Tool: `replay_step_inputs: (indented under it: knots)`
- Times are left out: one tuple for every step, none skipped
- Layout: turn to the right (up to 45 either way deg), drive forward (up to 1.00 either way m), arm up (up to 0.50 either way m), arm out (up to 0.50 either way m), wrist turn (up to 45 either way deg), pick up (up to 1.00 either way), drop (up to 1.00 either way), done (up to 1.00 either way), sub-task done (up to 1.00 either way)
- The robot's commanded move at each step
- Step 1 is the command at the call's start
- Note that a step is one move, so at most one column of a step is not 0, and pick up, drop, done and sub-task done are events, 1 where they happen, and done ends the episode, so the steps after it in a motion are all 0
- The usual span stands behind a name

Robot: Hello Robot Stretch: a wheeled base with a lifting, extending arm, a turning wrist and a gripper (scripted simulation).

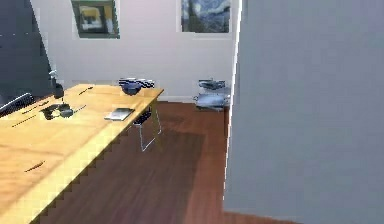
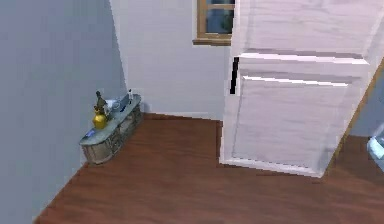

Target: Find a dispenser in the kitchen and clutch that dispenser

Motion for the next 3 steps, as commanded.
replay_step_inputs:
  knots:
    - [0.0, 1.0, 0.0, 0.0, 0.0, 0.0, 0.0, 0.0, 0.0]
    - [0.0, 1.0, 0.0, 0.0, 0.0, 0.0, 0.0, 0.0, 0.0]
    - [6.0, 0.0, 0.0, 0.0, 0.0, 0.0, 0.0, 0.0, 0.0]
